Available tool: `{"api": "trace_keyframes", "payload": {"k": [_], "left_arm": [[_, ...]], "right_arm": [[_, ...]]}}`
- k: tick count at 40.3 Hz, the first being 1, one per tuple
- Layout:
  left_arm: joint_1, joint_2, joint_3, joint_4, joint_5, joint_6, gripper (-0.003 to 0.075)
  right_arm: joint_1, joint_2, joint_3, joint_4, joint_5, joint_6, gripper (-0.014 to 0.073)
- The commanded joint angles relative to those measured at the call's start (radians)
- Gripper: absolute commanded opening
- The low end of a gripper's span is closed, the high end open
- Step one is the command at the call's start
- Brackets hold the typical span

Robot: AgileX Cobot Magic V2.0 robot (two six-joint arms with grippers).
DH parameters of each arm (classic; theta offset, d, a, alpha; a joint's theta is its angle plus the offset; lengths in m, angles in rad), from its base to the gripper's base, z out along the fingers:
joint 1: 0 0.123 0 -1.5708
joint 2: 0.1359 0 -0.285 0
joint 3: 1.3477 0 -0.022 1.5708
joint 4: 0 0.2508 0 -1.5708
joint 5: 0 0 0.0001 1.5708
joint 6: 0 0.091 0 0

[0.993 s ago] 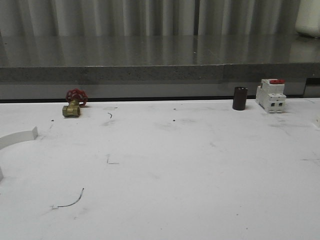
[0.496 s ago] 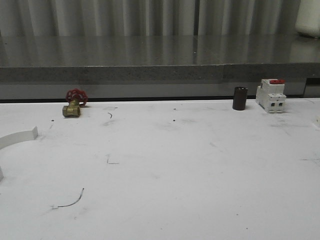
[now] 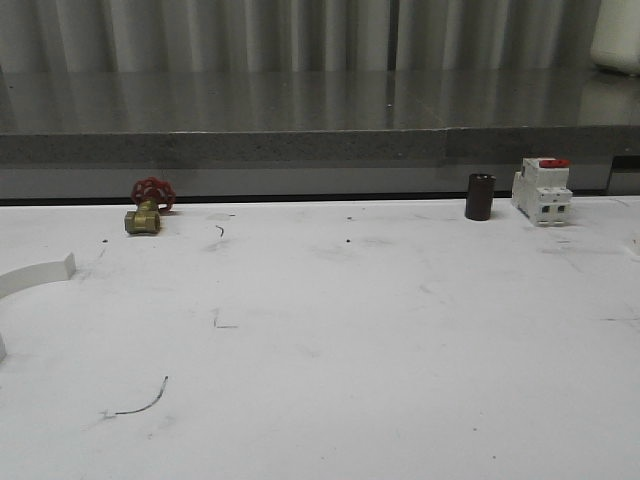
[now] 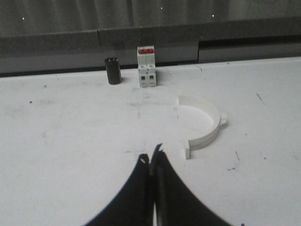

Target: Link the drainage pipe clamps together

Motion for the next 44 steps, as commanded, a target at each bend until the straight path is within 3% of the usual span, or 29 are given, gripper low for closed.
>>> {"api": "trace_keyframes", "payload": {"k": [1, 4, 8, 14, 21, 27, 33, 35, 38, 44], "left_arm": [[0.004, -0.02, -0.006, -0.01, -0.234, -0.006, -0.002], [0.004, -0.02, -0.03, -0.038, -0.313, -0.012, -0.002], [0.004, -0.018, -0.112, -0.072, -0.285, -0.012, -0.002], [0.004, 0.028, -0.279, -0.072, -0.11, -0.012, -0.002], [0.004, 0.199, -0.43, -0.062, 0.092, -0.012, -0.002], [0.004, 0.321, -0.462, -0.062, 0.092, -0.012, -0.002], [0.004, 0.338, -0.462, -0.063, 0.087, -0.012, -0.0016], [0.004, 0.338, -0.462, -0.063, 0.087, -0.012, 0.0003], [0.004, 0.338, -0.462, -0.07, 0.087, -0.012, 0.0113], [0.004, 0.338, -0.462, -0.12, 0.087, -0.012, 0.0492]], "right_arm": [[0.004, -0.018, -0.017, 0.005, -0.143, -0.003, -0.0111], [0.004, -0.018, -0.055, 0.005, -0.144, -0.003, -0.0111], [0.004, -0.017, -0.143, 0.005, -0.125, -0.003, -0.0111], [0.004, 0.027, -0.318, 0.005, 0.004, -0.003, -0.0111], [0.004, 0.206, -0.513, 0.005, 0.144, -0.003, -0.0111], [0.004, 0.333, -0.574, 0.004, 0.191, -0.004, -0.0111], [0.004, 0.344, -0.575, 0.004, 0.187, -0.004, -0.009], [0.004, 0.344, -0.575, 0.004, 0.188, -0.004, -0.0038], [0.004, 0.344, -0.575, 0.004, 0.188, -0.004, 0.0103], [0.004, 0.344, -0.575, -0.004, 0.188, -0.004, 0.05]]}}
